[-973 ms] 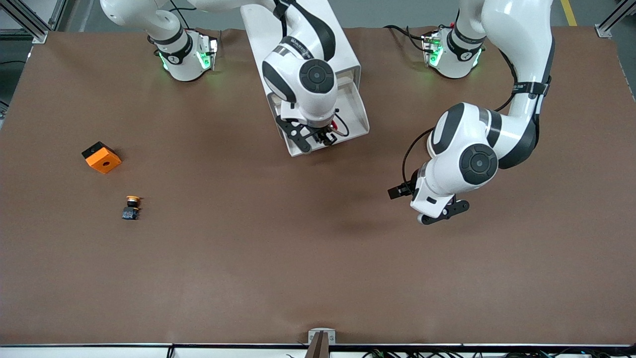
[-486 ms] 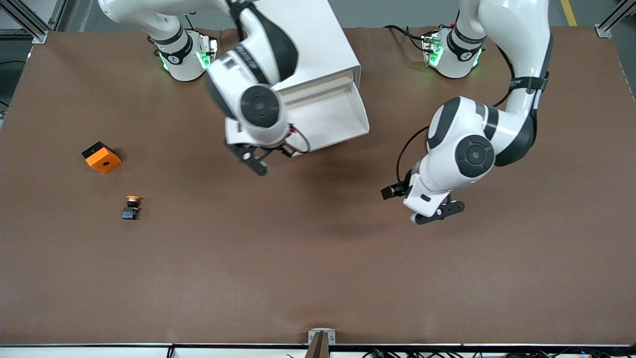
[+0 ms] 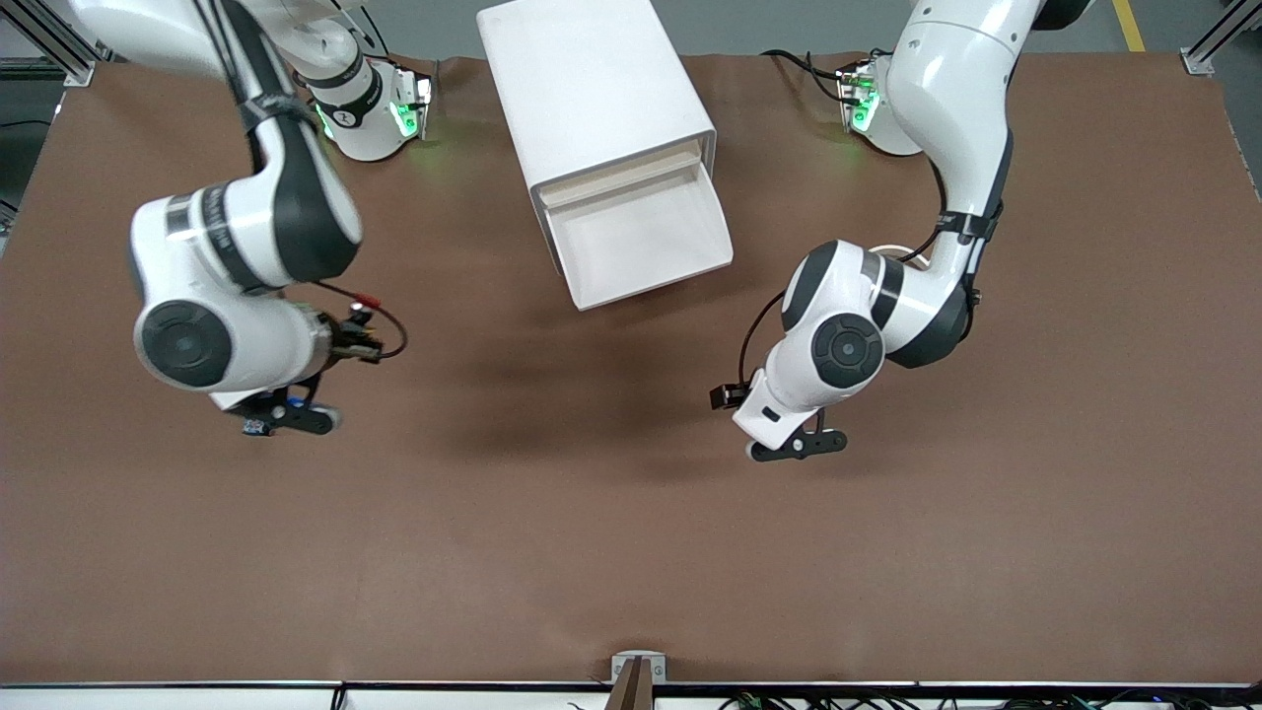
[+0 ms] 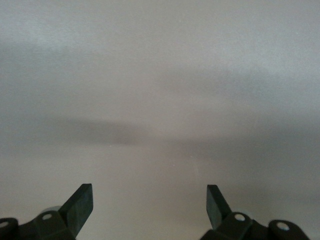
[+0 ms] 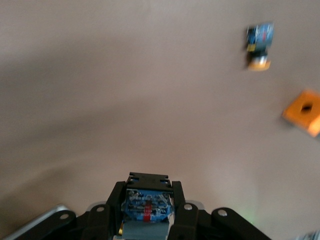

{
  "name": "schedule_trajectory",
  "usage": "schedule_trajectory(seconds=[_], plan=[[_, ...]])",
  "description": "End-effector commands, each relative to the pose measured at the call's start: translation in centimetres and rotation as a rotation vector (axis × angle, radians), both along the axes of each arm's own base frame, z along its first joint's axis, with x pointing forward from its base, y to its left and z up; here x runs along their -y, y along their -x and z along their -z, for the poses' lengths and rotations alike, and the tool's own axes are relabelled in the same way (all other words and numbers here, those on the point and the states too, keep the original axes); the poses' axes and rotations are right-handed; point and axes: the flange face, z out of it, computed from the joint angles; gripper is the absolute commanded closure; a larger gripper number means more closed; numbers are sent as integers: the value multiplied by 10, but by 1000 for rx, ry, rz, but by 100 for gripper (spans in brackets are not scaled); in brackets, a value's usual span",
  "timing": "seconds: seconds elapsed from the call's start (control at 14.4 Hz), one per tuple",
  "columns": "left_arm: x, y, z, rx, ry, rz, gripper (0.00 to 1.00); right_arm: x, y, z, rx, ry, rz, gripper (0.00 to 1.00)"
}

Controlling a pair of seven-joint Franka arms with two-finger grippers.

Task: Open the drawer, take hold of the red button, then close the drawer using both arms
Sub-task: 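Lift the red button out while the left gripper pushes the drawer shut, then set the red button beside the yellow button with the right gripper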

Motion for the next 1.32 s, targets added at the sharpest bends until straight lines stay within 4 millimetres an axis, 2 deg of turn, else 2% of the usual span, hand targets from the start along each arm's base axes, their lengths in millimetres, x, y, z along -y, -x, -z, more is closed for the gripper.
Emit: schedule_trajectory(seconds=[0.0,0.14,0.35,0.42,0.49,0.63,0.69,0.83,0.97,1.04,1.11,1.25], plan=[[20,7,-6,5,-2,23,0,45,0,33,32,-38,-122,81],[32,29,15,-41,-19,40,0,69,1,68,72,-61,-162,81],[64,57,21,-72,-31,8,0,92,5,110,146,-83,-236,81],[70,75,27,-97,-40,21,0,97,8,120,164,-75,-249,81],[69,84,28,-109,-45,27,0,97,12,130,180,-67,-264,81],[80,105,25,-131,-37,51,0,99,17,143,210,-49,-291,81],[84,113,17,-131,-31,57,0,103,15,148,226,-40,-301,81],[89,132,11,-145,-32,66,0,119,11,162,248,-24,-305,81],[92,140,10,-142,-27,72,0,128,9,167,259,-15,-306,81],[102,152,15,-138,-17,91,0,127,9,170,259,-16,-307,81],[105,159,19,-129,-9,95,0,131,8,175,264,-17,-302,81],[107,169,12,-113,4,106,0,140,7,193,272,-21,-288,81]])
